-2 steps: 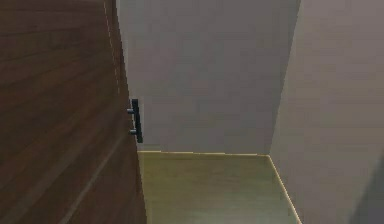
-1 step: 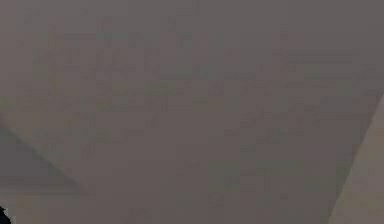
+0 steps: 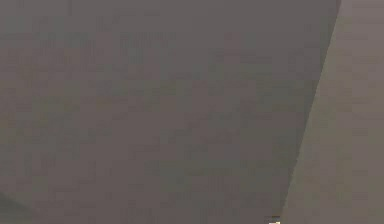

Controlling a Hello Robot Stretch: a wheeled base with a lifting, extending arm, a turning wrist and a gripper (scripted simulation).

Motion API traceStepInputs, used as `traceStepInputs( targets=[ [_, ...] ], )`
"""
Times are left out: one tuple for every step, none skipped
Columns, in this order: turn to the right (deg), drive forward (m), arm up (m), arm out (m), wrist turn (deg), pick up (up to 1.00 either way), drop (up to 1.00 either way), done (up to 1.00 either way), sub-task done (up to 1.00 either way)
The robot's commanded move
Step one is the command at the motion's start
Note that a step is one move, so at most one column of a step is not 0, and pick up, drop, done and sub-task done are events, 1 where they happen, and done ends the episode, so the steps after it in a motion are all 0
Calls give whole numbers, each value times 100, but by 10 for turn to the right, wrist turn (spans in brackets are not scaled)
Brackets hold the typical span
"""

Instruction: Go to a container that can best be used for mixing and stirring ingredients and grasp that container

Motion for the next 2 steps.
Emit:
traceStepInputs(
  targets=[
    [0, 20, 0, 0, 0, 0, 0, 0, 0],
    [-270, 0, 0, 0, 0, 0, 0, 0, 0]
  ],
)
